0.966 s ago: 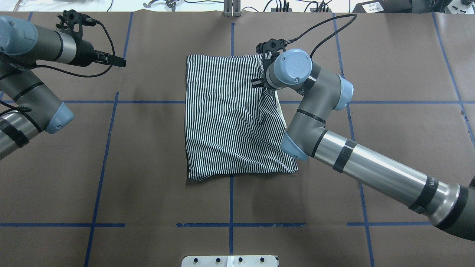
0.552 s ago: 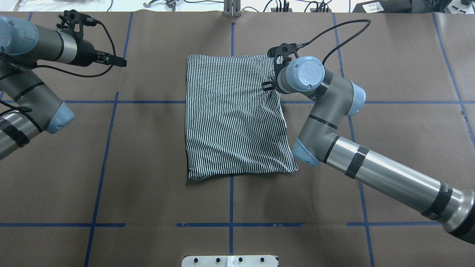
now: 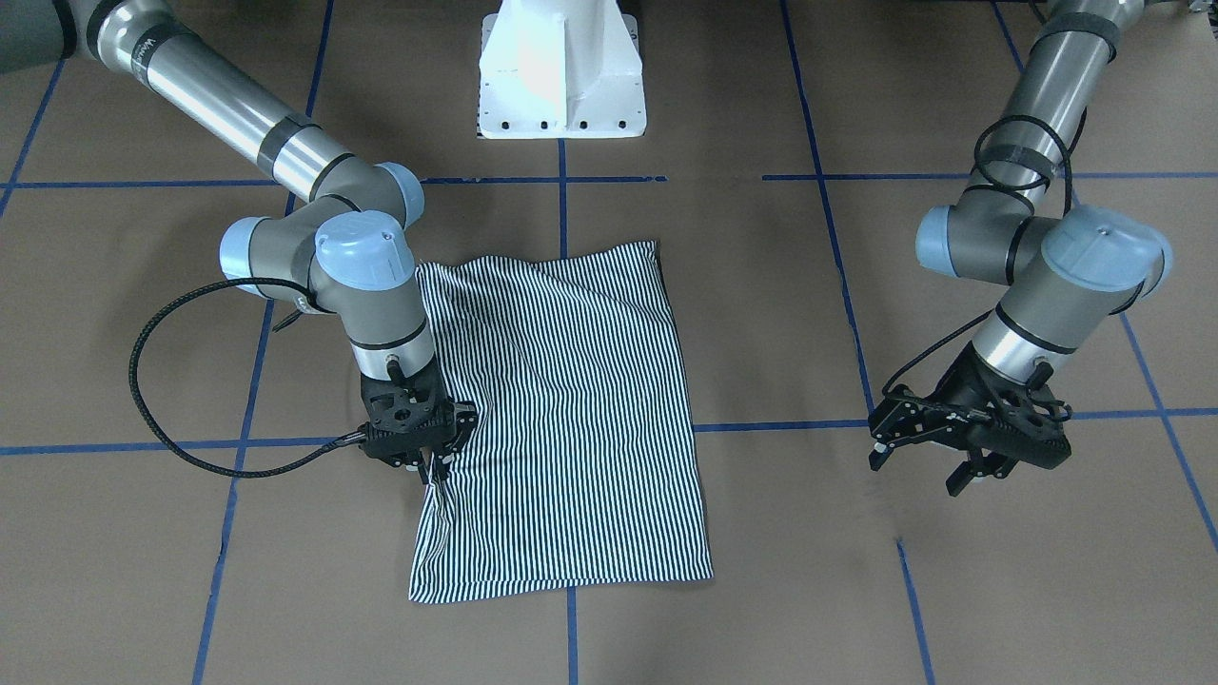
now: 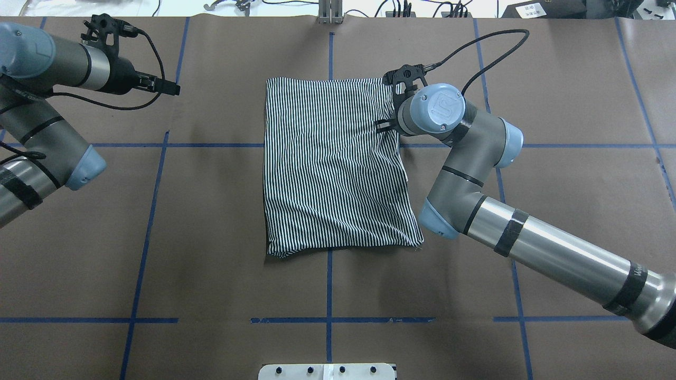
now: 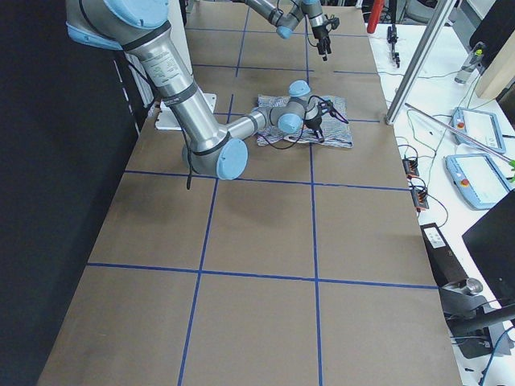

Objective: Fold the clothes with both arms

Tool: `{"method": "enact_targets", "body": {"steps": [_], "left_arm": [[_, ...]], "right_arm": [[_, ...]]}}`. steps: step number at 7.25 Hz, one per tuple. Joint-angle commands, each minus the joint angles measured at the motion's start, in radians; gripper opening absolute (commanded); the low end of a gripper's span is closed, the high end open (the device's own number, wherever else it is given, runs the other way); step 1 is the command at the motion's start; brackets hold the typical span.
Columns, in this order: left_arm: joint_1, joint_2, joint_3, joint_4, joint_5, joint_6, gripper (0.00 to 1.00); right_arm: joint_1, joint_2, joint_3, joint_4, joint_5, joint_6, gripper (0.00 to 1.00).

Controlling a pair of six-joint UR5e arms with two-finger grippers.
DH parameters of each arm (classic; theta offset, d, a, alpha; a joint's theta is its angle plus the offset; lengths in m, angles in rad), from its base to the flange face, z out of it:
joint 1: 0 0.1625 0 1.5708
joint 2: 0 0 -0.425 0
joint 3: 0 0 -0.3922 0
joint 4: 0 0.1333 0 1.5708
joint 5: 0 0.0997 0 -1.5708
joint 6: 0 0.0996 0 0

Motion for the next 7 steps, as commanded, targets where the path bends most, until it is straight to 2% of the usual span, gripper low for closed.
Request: {"method": "enact_targets", "body": {"steps": [1, 3, 4, 5, 7], "left_arm": [[0.000, -0.002, -0.006, 0.001, -0.003, 0.000, 1.00], [-0.003, 0.001, -0.039, -0.001, -0.001, -0.012, 1.00], [-0.006, 0.009, -0.090, 0.002, -0.001, -0.038, 1.00], [-0.003, 0.046, -0.168, 0.019, -0.001, -0.123, 1.00], [0.051, 0.174, -0.463, 0.147, 0.003, -0.233, 1.00]], "right_arm": [[0.079, -0.006, 0.033, -0.004, 0.112, -0.077, 1.00], [0.116, -0.077, 0.161, -0.053, 0.194, -0.078, 1.00], [0.125, -0.095, 0.275, -0.162, 0.223, -0.078, 1.00], [0.127, -0.167, 0.381, -0.189, 0.228, -0.063, 1.00], [0.126, -0.337, 0.566, -0.177, 0.278, 0.099, 1.00]]}}
